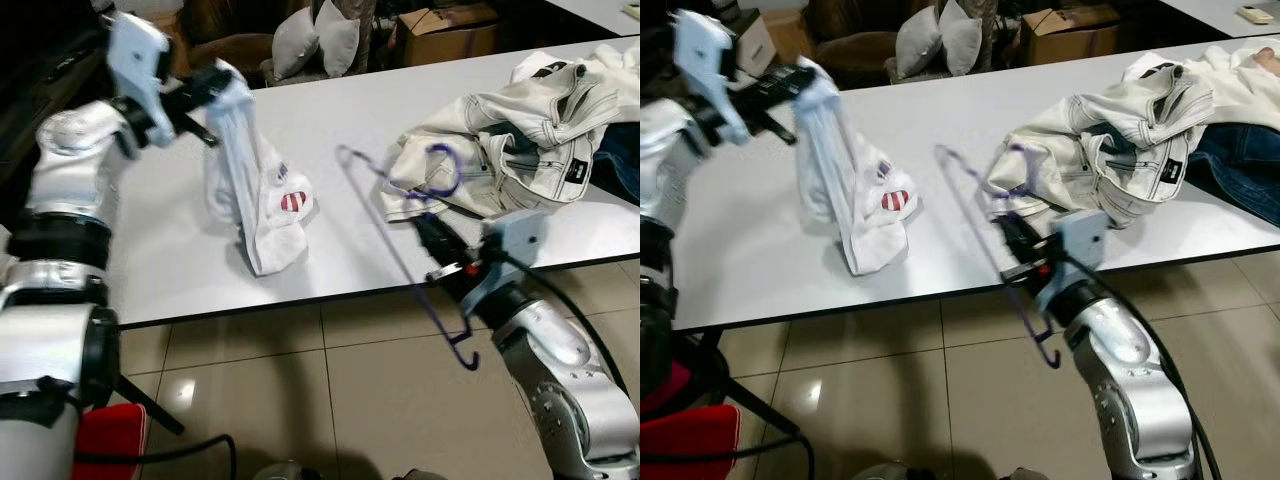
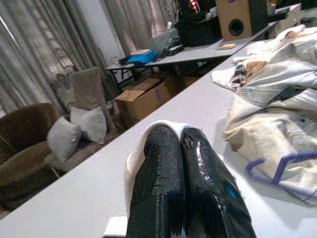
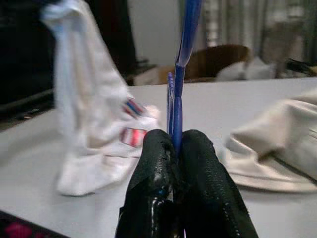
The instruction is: Hang hanger
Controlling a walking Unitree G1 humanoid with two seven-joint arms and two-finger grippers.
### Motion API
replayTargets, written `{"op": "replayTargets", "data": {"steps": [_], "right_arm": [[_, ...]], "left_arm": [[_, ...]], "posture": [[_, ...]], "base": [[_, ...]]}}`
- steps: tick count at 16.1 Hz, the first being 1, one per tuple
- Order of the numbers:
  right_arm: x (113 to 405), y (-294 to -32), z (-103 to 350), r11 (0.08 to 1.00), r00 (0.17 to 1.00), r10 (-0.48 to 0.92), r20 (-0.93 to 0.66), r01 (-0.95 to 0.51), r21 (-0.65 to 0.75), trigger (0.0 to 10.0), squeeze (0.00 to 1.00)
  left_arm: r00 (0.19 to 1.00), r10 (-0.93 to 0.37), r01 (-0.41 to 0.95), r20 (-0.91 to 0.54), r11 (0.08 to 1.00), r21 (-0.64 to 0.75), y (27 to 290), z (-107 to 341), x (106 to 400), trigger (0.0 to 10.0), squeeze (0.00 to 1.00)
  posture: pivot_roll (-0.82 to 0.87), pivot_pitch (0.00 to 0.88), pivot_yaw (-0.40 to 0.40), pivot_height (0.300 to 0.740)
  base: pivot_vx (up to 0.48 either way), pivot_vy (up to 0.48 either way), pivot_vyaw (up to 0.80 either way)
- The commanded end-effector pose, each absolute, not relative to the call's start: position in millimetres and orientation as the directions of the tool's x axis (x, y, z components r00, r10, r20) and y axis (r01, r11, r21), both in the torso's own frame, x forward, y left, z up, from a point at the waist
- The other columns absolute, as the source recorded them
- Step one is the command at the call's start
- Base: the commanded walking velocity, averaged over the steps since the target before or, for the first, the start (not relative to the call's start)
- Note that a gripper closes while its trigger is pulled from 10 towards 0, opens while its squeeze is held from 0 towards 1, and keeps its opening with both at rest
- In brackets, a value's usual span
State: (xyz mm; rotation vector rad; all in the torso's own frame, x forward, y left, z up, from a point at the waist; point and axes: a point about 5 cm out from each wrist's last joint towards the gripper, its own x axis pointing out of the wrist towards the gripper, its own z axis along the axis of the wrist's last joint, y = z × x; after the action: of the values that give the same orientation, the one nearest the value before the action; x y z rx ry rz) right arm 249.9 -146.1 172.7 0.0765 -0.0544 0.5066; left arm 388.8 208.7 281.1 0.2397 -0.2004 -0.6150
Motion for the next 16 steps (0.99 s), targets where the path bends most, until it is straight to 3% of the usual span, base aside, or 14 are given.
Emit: {"op": "replayTargets", "data": {"steps": [1, 4, 7, 14, 16], "right_arm": [[247.1, -143.4, 177.8, 0.854, 0.854, 0.510, 0.103, -0.517, 0.060, 10.0, 0.00], [238.5, -136.0, 183.0, 0.798, 0.800, 0.584, 0.137, -0.597, 0.083, 10.0, 0.00], [230.9, -120.0, 189.7, 0.712, 0.716, 0.674, 0.182, -0.695, 0.095, 10.0, 0.00], [234.6, -108.7, 186.8, 0.680, 0.683, 0.712, 0.163, -0.729, 0.082, 10.0, 0.00], [248.8, -103.7, 188.7, 0.707, 0.707, 0.686, 0.171, -0.703, 0.070, 10.0, 0.00]], "left_arm": [[0.808, -0.576, 0.526, 0.124, 0.800, 0.290, 208.9, 287.7, 389.1, 0.0, 0.00], [0.883, -0.455, 0.426, 0.113, 0.880, 0.209, 210.2, 280.1, 395.3, 0.0, 0.00], [0.867, -0.482, 0.455, 0.125, 0.869, 0.195, 200.3, 284.8, 394.5, 0.0, 0.00], [0.860, -0.490, 0.463, 0.140, 0.866, 0.187, 196.4, 291.6, 387.1, 0.0, 0.00], [0.851, -0.511, 0.486, 0.121, 0.854, 0.188, 193.1, 294.2, 373.7, 0.0, 0.00]], "posture": [[-0.17, 0.000, 0.136, 0.740], [-0.18, 0.000, 0.144, 0.740], [-0.17, 0.000, 0.137, 0.740], [-0.15, 0.000, 0.126, 0.740], [-0.13, 0.000, 0.120, 0.740]], "base": [[0.000, 0.000, 0.00], [0.000, 0.000, 0.00], [0.000, 0.000, 0.00], [0.000, 0.000, 0.00], [0.000, 0.000, 0.00]]}}
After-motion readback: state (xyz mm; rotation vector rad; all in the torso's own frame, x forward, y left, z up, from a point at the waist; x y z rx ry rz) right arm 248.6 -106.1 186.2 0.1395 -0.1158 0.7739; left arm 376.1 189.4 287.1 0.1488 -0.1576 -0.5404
